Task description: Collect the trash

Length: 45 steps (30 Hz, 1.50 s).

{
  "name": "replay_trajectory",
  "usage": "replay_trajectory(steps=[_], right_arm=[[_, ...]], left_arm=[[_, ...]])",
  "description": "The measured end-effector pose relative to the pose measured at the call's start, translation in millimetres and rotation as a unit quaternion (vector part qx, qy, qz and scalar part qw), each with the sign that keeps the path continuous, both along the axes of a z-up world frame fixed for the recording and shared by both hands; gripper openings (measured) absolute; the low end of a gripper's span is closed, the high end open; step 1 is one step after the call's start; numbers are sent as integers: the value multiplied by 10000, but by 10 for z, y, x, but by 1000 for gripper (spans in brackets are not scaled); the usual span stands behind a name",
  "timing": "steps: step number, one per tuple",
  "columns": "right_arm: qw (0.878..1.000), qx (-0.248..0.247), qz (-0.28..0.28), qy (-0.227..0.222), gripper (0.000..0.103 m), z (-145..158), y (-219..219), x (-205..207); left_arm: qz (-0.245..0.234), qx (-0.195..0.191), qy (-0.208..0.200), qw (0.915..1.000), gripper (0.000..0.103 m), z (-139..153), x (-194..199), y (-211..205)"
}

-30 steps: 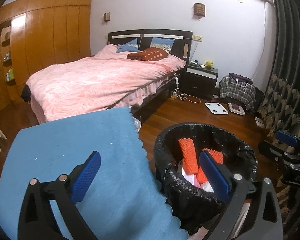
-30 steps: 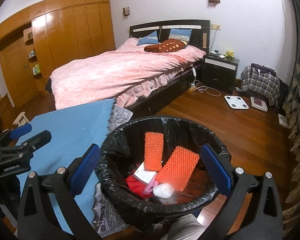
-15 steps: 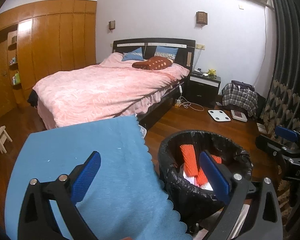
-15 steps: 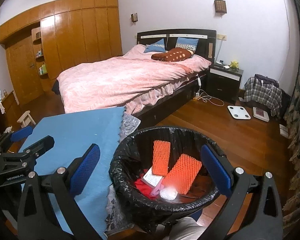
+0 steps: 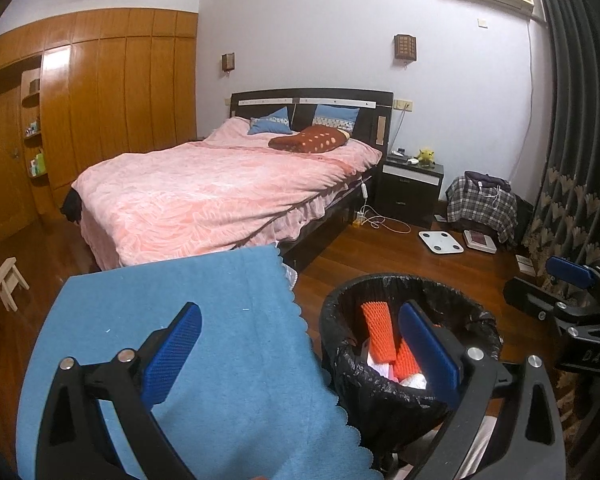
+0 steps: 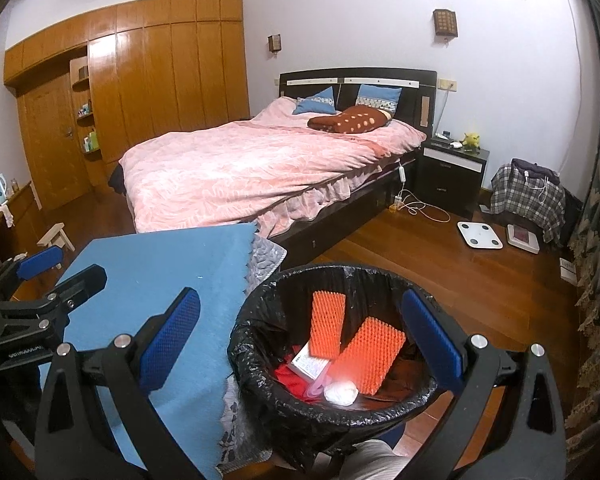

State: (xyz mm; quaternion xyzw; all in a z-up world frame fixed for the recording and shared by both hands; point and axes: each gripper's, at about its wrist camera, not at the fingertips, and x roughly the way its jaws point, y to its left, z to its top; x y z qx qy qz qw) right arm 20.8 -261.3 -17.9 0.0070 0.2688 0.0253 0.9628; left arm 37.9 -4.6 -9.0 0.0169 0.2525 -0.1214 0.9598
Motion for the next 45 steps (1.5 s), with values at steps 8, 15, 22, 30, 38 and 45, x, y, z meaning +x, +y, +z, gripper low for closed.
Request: replay_trajectory(steps=[8,15,22,30,38,45], right_arm=[[10000,1,8,1,98,10,44,3],[10000,-5,7,-2,98,5,42,6],[10000,-9,10,3,98,5,40,9],[10000,-8,7,16,98,0,45,15],[10000,-8,10,28,98,-5,46,9],[10000,-10,9,35,98,-25,36,4]], left_arm=[[0,-6,0,10000,97,7,-7,6],[-1,-2,0,10000,97,12,-9,10],[2,-4,3,10000,97,12,-5,10],[7,3,5,10000,97,16,-8,7],[3,-1,18,10000,97,14,-8,10],[4,-2,23,10000,97,15,-11,17]])
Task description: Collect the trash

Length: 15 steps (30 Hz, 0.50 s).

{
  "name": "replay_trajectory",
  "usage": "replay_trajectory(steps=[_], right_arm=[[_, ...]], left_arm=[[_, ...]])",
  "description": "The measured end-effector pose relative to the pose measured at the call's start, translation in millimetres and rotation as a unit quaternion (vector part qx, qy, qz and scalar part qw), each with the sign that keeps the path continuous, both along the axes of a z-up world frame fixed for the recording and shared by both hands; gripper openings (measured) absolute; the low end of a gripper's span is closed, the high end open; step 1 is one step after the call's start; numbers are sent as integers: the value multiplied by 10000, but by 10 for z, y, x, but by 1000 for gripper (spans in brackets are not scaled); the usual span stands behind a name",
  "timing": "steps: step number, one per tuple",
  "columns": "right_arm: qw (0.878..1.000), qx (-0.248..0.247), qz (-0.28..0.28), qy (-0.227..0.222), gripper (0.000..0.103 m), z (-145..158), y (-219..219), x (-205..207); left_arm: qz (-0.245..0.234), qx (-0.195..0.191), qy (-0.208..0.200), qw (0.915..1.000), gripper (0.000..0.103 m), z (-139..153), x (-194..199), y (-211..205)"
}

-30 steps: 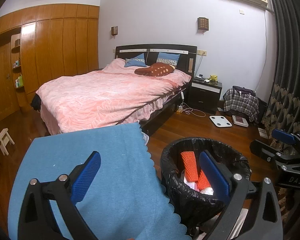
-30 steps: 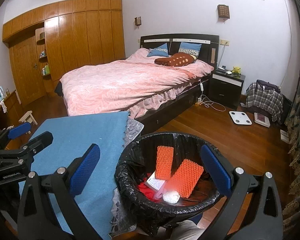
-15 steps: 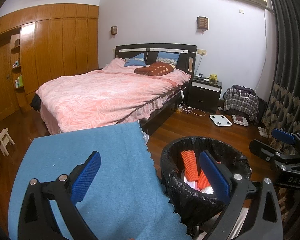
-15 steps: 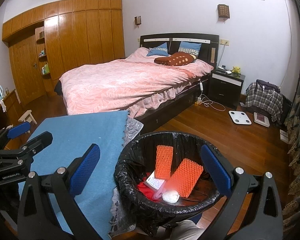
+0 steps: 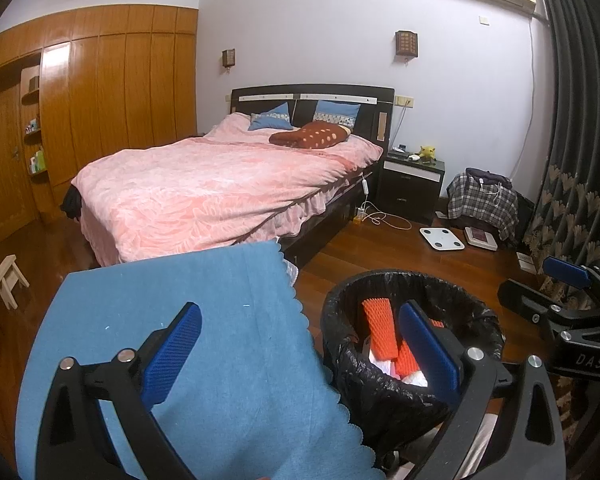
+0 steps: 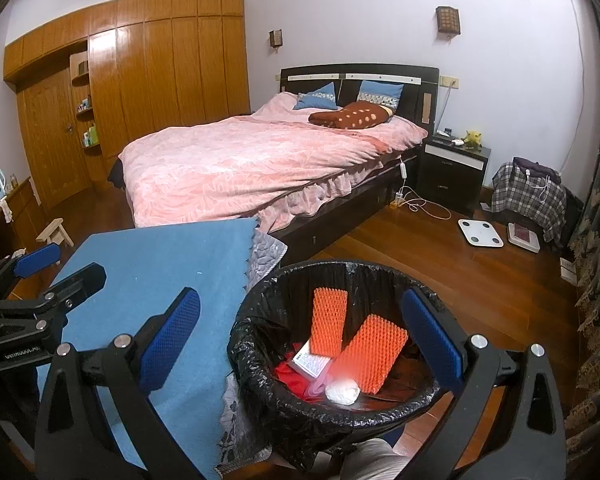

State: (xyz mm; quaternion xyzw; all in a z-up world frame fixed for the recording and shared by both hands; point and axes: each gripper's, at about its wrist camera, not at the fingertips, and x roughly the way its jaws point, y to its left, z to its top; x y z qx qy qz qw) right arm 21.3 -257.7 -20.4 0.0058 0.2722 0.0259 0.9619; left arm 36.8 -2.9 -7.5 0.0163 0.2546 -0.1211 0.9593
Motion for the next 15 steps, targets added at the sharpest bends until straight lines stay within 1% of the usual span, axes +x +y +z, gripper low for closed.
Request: replay_trajectory(steps=[15], right_arm=[[10000,-4,1,4,98,11,6,6]], left_arm=[[-3,4,4,10000,97,11,15,1]])
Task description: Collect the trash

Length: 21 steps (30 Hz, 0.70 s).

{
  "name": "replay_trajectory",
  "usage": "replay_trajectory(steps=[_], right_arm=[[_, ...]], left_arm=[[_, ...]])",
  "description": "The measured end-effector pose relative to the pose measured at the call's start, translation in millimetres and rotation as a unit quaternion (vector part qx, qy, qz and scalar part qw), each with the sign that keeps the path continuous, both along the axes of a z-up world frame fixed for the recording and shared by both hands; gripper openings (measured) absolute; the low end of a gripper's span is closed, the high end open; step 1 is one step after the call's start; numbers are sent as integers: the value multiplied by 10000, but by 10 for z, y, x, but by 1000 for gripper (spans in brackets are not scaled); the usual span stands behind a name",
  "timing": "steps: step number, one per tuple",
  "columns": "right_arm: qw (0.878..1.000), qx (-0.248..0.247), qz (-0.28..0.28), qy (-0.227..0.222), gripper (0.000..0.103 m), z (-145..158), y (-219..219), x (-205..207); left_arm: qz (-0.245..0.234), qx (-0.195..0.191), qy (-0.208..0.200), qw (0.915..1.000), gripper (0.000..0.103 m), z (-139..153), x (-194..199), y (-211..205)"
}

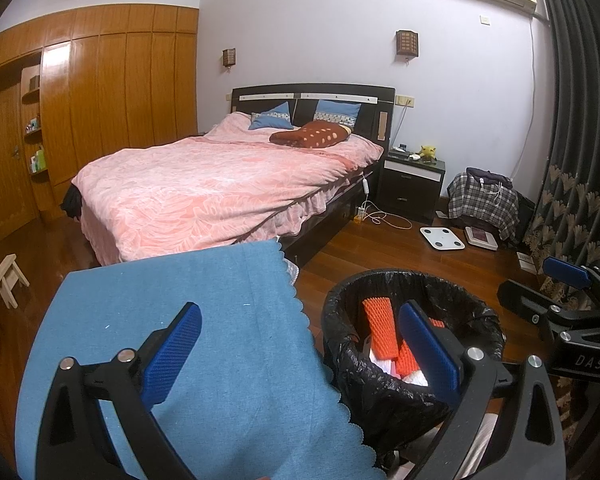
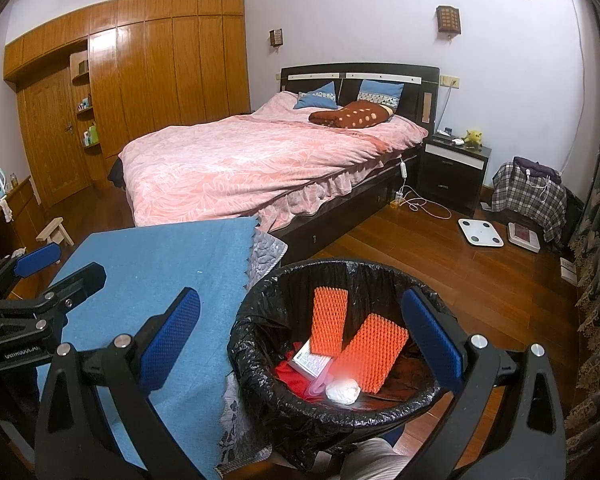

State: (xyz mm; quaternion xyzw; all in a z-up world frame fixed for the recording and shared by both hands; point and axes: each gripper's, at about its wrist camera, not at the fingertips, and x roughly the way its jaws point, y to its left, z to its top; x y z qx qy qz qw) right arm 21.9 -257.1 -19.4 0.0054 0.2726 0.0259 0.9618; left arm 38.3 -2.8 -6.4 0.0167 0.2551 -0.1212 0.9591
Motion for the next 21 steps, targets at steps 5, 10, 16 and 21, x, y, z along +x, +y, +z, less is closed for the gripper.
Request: replay_trajectory(steps=[5,10,16,21], right_arm=[[10000,-1,1,10,98,3,3,0],[10000,-4,-3,30,98,-47,-11,-12],[10000,-6,-1,30,98,-42,-11,-6],[10000,-9,3,32,98,-39,-11,-8]], left_arm=[[0,1,2,10000,97,4,2,-1],[-2,-1,6,10000,97,1,-4,2],[-1,-2,11,10000,97,6,0,2],[-4,-8,23,10000,97,11,-3,6]])
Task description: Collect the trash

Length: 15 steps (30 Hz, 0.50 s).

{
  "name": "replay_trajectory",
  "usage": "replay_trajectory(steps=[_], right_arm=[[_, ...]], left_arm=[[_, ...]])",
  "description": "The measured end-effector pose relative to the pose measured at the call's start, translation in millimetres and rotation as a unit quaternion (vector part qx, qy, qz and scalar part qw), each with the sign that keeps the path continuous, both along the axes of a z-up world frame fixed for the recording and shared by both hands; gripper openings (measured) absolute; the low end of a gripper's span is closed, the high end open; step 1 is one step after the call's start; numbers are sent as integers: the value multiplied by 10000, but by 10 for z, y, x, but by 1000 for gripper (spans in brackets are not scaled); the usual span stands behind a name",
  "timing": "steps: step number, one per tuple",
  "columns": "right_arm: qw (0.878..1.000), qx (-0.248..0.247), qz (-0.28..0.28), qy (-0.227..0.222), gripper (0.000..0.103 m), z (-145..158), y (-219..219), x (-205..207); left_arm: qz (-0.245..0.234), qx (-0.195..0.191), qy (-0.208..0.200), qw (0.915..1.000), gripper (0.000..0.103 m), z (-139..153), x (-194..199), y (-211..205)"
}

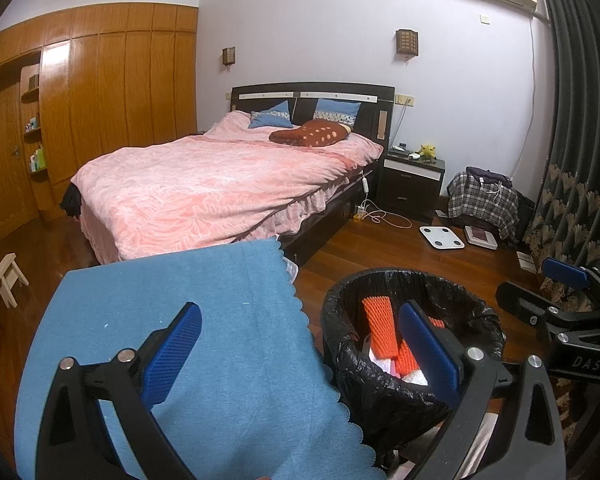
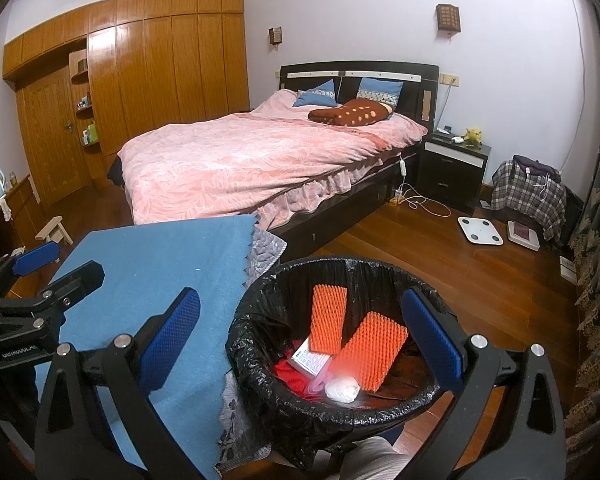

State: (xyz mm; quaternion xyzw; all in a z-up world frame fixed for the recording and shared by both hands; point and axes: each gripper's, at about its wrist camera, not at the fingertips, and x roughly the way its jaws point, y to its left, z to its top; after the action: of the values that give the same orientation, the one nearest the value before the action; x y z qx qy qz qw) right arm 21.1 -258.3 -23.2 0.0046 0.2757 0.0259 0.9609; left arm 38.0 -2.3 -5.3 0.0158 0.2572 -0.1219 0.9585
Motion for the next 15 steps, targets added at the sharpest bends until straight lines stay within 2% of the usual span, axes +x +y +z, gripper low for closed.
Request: replay_trajectory(steps=[15], right_arm=[[10000,-8,1,10,98,7,7,2]], left_arm=[[-22,-9,4,10000,97,-22,-25,6]])
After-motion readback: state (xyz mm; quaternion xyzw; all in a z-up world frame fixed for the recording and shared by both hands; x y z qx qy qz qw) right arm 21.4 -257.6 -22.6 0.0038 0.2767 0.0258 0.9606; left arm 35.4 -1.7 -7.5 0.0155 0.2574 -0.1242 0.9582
